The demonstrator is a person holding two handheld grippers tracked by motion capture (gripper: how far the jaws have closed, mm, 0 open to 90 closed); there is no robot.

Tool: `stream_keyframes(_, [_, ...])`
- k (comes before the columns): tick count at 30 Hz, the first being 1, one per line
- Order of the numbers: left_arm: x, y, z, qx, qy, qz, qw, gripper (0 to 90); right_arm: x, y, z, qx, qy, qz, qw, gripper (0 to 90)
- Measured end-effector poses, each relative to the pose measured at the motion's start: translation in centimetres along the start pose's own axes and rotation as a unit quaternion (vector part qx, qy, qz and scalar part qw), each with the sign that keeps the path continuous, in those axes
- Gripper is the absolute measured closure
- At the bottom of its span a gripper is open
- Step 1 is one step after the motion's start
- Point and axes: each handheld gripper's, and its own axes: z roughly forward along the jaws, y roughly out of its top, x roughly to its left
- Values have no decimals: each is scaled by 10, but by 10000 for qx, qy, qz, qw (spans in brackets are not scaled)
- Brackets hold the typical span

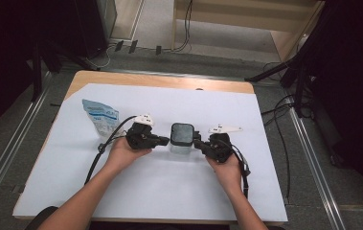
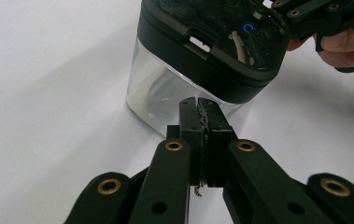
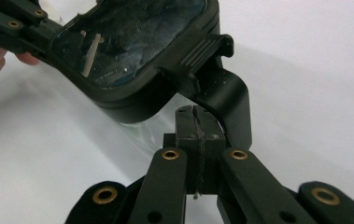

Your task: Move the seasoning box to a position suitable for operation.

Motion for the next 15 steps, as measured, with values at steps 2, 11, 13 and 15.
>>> stream_keyframes(2, [0, 0, 0, 1, -39, 13, 10000, 900, -1, 1, -1, -41, -8, 9, 10000, 900])
stream_keyframes(11, [3, -2, -6, 219, -144, 267, 9993, 656, -3, -1, -6, 51, 59, 54, 10000, 844])
stream_keyframes(13, [2, -2, -8, 296, -20, 464, 9985, 614, -4, -3, -9, -16, 174, 83, 9998, 801])
stream_keyframes(15, [3, -2, -12, 254, -25, 439, 9987, 584, -4, -3, -11, 23, 197, 17, 9998, 767])
